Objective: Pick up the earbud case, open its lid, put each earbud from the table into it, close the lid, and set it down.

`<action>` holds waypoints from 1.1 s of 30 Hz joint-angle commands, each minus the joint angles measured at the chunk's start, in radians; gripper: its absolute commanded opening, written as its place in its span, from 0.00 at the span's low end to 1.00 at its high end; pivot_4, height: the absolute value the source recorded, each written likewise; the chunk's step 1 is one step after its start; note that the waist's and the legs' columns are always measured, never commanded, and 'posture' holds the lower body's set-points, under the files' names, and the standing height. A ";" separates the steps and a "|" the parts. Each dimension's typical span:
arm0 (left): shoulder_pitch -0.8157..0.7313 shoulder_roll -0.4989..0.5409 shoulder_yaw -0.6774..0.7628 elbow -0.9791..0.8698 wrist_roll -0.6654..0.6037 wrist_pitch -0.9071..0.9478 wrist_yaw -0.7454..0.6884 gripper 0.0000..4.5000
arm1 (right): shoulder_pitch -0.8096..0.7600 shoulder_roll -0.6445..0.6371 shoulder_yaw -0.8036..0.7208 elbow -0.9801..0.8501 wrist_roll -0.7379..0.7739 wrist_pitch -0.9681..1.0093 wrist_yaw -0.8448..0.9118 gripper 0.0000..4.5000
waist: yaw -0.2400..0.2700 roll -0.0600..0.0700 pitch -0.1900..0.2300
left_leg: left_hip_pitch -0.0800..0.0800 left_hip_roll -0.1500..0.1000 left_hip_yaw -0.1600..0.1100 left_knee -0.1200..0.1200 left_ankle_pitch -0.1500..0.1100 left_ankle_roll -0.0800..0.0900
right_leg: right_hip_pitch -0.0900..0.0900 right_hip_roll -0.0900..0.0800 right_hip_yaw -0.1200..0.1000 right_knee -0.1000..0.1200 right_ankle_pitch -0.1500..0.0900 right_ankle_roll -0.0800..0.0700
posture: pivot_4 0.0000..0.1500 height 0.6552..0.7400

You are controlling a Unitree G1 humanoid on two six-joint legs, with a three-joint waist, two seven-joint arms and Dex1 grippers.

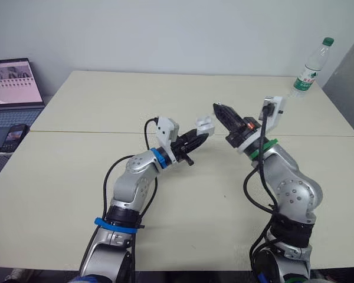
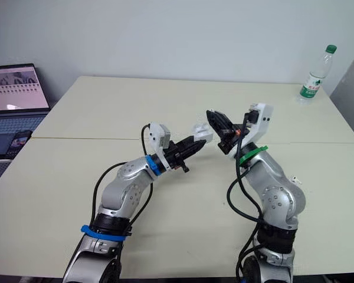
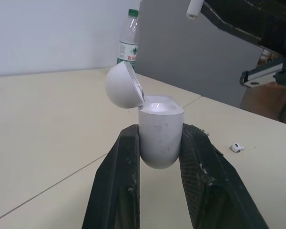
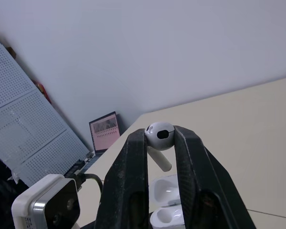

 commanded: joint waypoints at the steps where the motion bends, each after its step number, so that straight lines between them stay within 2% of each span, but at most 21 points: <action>1: -0.023 -0.007 0.021 -0.030 -0.019 -0.024 -0.008 0.17 | 0.022 0.009 0.070 -0.045 -0.017 -0.074 -0.013 0.09 | 0.000 0.000 0.000 | 0.000 0.000 0.000 0.000 0.000 0.000 | 0.000 0.000 0.000 0.000 0.000 0.000 | 1.00 0.95; 10: -0.020 -0.009 0.027 -0.064 -0.042 -0.028 -0.033 0.17 | 0.081 -0.017 0.167 -0.030 -0.050 -0.163 -0.010 0.09 | 0.000 0.000 0.000 | 0.000 0.000 0.000 0.000 0.000 0.000 | 0.000 0.000 0.000 0.000 0.000 0.000 | 1.00 0.95; 24: -0.017 -0.020 0.010 -0.072 -0.036 -0.042 -0.049 0.17 | 0.112 -0.044 0.195 -0.006 -0.058 -0.191 -0.041 0.09 | 0.000 0.000 0.000 | 0.000 0.000 0.000 0.000 0.000 0.000 | 0.000 0.000 0.000 0.000 0.000 0.000 | 1.00 0.95; 33: -0.005 -0.019 0.008 -0.114 -0.079 0.003 -0.065 0.17 | 0.112 -0.052 0.190 0.004 -0.049 -0.198 -0.067 0.09 | 0.000 0.000 0.000 | 0.000 0.000 0.000 0.000 0.000 0.000 | 0.000 0.000 0.000 0.000 0.000 0.000 | 1.00 0.95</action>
